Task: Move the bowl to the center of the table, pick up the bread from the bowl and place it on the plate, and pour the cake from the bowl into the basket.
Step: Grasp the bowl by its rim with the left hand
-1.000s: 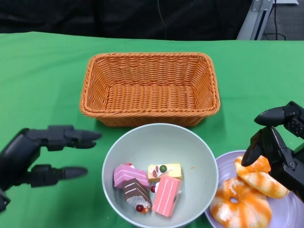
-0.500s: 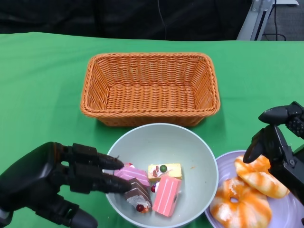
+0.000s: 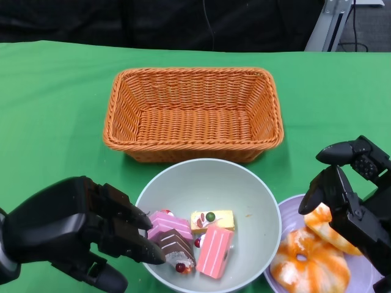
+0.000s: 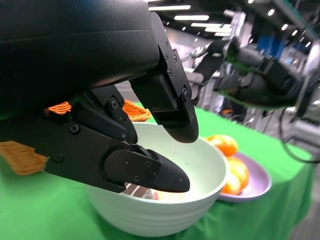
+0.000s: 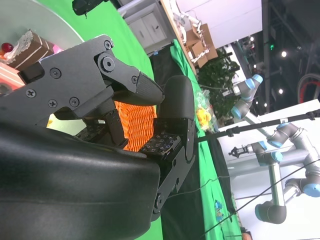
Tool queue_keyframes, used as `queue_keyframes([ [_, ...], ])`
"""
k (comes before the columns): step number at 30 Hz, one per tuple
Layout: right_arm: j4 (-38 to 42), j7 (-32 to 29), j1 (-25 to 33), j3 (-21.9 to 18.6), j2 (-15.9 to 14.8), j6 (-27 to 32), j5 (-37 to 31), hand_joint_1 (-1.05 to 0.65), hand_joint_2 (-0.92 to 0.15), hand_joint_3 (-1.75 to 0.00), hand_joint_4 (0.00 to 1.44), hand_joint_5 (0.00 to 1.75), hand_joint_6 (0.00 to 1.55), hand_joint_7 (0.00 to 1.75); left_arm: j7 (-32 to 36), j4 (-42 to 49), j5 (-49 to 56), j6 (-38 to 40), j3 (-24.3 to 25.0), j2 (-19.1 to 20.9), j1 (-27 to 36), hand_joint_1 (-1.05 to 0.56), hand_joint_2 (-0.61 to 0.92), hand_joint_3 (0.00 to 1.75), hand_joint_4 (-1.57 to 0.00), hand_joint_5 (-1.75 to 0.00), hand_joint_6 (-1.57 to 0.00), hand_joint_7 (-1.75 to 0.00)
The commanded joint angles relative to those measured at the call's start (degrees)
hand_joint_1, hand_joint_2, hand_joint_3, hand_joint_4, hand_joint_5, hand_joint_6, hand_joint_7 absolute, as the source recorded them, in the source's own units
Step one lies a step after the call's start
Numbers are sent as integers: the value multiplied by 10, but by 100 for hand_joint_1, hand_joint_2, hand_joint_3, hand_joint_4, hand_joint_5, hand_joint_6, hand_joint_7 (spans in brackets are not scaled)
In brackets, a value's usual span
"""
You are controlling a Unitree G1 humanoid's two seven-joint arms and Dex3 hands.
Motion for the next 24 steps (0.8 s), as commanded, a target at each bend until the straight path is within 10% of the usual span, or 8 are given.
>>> queue_keyframes([
  [1, -10, -4, 5, 8, -8, -12, -3, -10, -65, -99, 71, 163, 67, 134, 27, -38, 40, 26, 17, 6, 7, -63, 92, 10, -108, -11, -105, -5],
  [24, 4, -4, 6, 30, -9, -37, -4, -10, -61, -101, 76, 157, 72, 129, 142, -131, 276, 170, -106, 19, -23, -63, 92, 13, -115, -9, -113, -4],
])
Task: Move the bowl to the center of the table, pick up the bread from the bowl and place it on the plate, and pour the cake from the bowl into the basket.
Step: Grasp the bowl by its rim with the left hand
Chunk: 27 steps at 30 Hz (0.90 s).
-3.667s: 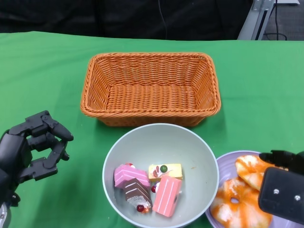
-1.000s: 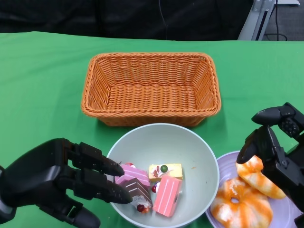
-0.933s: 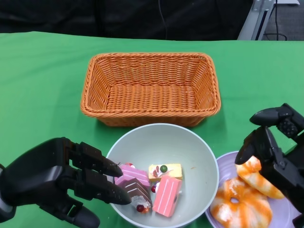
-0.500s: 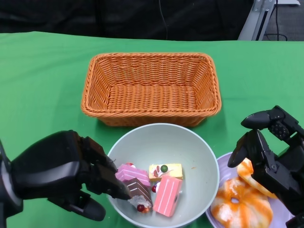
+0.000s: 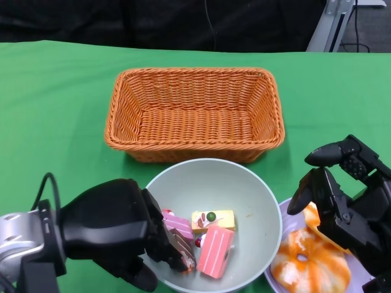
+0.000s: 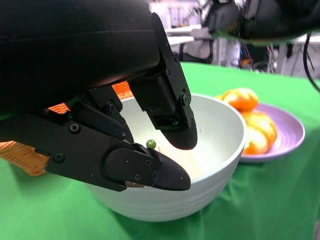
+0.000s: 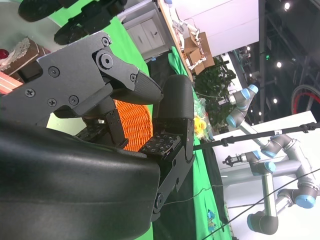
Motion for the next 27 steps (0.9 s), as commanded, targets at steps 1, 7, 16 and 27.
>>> queue_keyframes([
  [1, 0, -2, 2, -3, -11, -1, 5, -10, -61, -101, 76, 158, 72, 129, 25, 16, 33, 4, -23, 20, -19, -64, 92, 13, -117, -10, -115, -5],
  [7, -1, -5, 3, 1, -14, 2, 3, -10, -61, -102, 74, 163, 71, 133, 53, 31, 73, 17, -61, 34, -41, -65, 92, 17, -117, -10, -116, -4],
  [16, 1, -4, 4, 3, -14, 1, 6, -8, -58, -106, 75, 160, 72, 129, 52, -12, 107, 100, -98, 45, -24, -66, 92, 22, -112, -6, -110, -1],
  [27, 4, -1, 4, 5, -18, -2, 2, -9, -57, -107, 74, 159, 72, 127, 55, -32, 134, 188, -154, 38, -15, -62, 92, 23, -104, -1, -102, 0],
])
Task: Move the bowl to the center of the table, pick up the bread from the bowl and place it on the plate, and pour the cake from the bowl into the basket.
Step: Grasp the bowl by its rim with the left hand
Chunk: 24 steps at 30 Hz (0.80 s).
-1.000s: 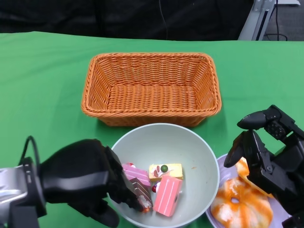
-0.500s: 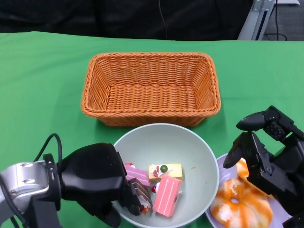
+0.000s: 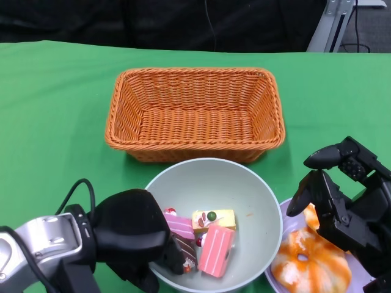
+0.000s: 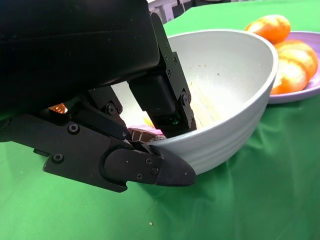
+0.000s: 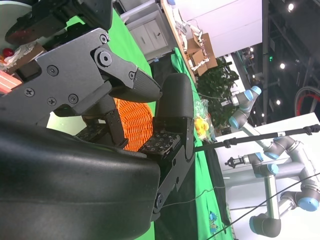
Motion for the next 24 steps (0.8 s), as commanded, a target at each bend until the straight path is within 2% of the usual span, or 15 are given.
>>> queue_keyframes([
  [1, 2, 0, 3, 2, -9, -4, -1, -8, -58, -108, 75, 159, 72, 127, 2, 3, 19, 24, -23, 2, 5, -62, 92, 23, -101, 0, -98, 0],
  [3, 1, 0, 3, 4, -9, -5, -3, -8, -58, -109, 75, 160, 72, 128, -4, 5, 22, 37, -35, 1, 1, -62, 92, 23, -99, 0, -96, 0],
  [5, 1, -1, 3, 4, -9, -5, -4, -9, -57, -108, 75, 160, 72, 129, -12, 7, 23, 50, -46, 3, -3, -63, 92, 26, -88, 0, -83, 0],
  [9, -2, -4, 4, 5, -7, 0, -1, -9, -57, -109, 75, 159, 72, 129, -13, 12, 36, 74, -64, 6, -9, -65, 92, 29, -71, 0, -70, 0],
  [11, -5, -9, 5, 6, -8, 3, -4, -9, -56, -108, 76, 159, 72, 129, -15, 15, 36, 85, -69, 7, -9, -66, 92, 26, -44, 0, -55, 0],
  [14, -5, -8, 5, 5, -8, 2, -2, -9, -57, -108, 76, 159, 73, 128, -27, 12, 37, 105, -75, 9, -7, -68, 92, 24, -24, 0, -42, 0],
  [16, -6, -8, 5, 6, -9, 2, -2, -9, -57, -109, 76, 159, 73, 128, -39, 5, 38, 121, -78, 11, -4, -69, 92, 23, -19, 0, -39, 0],
  [19, -7, -10, 7, 6, -9, 1, -4, -8, -56, -109, 76, 159, 73, 128, -51, -1, 37, 135, -84, 15, -3, -69, 92, 22, -19, -1, -37, 0],
  [24, -5, -6, 5, 6, -13, 3, -1, -8, -57, -110, 76, 160, 72, 129, -62, 4, 36, 138, -93, 22, -12, -67, 92, 24, -42, -11, -45, -3],
])
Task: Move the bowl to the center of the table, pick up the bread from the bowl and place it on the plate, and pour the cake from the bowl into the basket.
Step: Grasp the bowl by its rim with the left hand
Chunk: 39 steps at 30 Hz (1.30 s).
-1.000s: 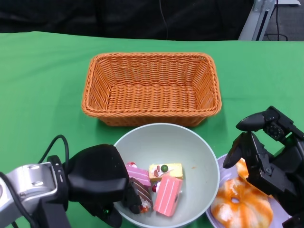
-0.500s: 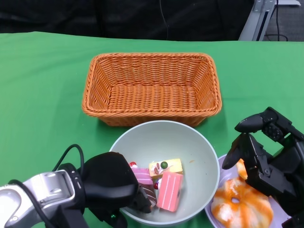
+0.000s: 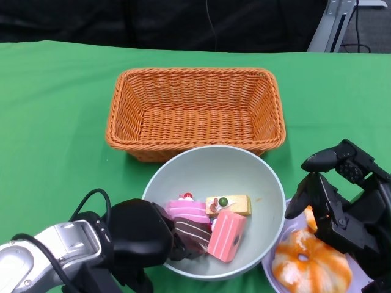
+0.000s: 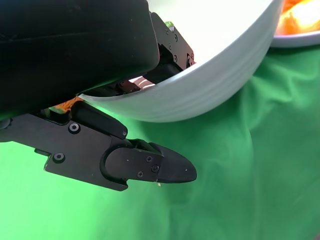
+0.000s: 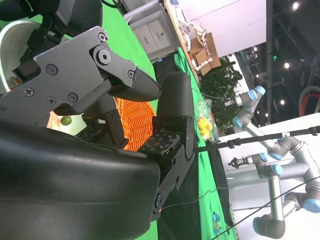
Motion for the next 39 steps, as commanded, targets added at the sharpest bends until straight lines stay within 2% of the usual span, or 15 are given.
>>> queue_keyframes([
  [1, -4, -1, 2, 0, -10, 1, 3, -8, -56, -111, 76, 160, 72, 130, -16, 7, -1, 3, -12, 12, -3, -66, 92, 25, -48, -10, -48, -3],
  [6, -1, 3, 3, 0, -9, -5, 2, -9, -54, -113, 76, 161, 72, 131, 3, 32, -36, -11, -10, 6, -5, -48, 92, 23, -73, -8, -72, -6],
  [8, -3, 2, 3, 1, -10, -3, 2, -9, -54, -113, 75, 161, 72, 131, 20, 46, -48, -20, -10, 3, -6, -38, 92, 23, -86, -6, -89, -6],
  [11, -4, 1, 4, 1, -9, -2, 2, -9, -54, -113, 76, 161, 72, 131, 61, 75, -47, -42, -16, 0, -14, -32, 92, 22, -108, -14, -106, -10],
  [12, -4, 1, 4, 1, -9, -2, 2, -9, -54, -112, 76, 161, 72, 130, 74, 83, -45, -49, -17, -1, -17, -31, 92, 22, -111, -22, -109, -10],
  [14, -4, 1, 5, 1, -9, -2, 2, -9, -54, -112, 76, 161, 72, 130, 115, 106, -41, -66, -19, -6, -21, -30, 92, 20, -88, -87, -114, -12],
  [16, -5, 0, 6, 2, -10, -2, 1, -9, -55, -111, 76, 161, 73, 130, 164, 138, -37, -87, -21, -12, -28, -28, 92, 17, -74, -129, -118, -17],
  [17, -5, 0, 6, 2, -10, -2, 1, -9, -55, -111, 75, 161, 73, 130, 180, 149, -35, -94, -23, -14, -31, -28, 92, 16, -69, -142, -113, -31],
  [18, -5, 1, 7, 3, -11, -4, -2, -9, -55, -111, 75, 161, 73, 130, 206, 166, -29, -103, -25, -18, -35, -28, 92, 16, -66, -150, -102, -53],
  [19, -5, 2, 7, 4, -12, -7, -5, -9, -55, -111, 75, 162, 72, 130, 225, 179, -24, -109, -28, -20, -38, -28, 92, 15, -61, -162, -87, -88],
  [21, -5, 1, 8, 5, -12, -8, -7, -9, -55, -110, 75, 162, 71, 131, 273, 206, -7, -116, -35, -25, -46, -28, 92, 13, -58, -171, -72, -119],
  [24, -7, 1, 10, 6, -11, -6, -5, -9, -56, -109, 74, 162, 71, 132, 339, 248, 9, -131, -45, -33, -58, -27, 92, 11, -58, -174, -61, -145],
  [27, -10, -4, 13, 8, -9, -3, -5, -9, -57, -108, 75, 162, 71, 132, 451, 312, 35, -149, -59, -49, -73, -26, 92, 12, -62, -175, -49, -169],
  [32, -10, -7, 15, 10, -8, -4, -5, -8, -58, -107, 76, 161, 72, 131, 543, 373, 49, -174, -78, -57, -96, -26, 92, 18, -65, -175, -46, -174],
  [39, -2, -4, 13, 10, -8, -9, -4, -8, -61, -103, 77, 158, 72, 130, 552, 357, 26, -212, -71, -41, -96, -28, 92, 18, -69, -175, -49, -174],
])
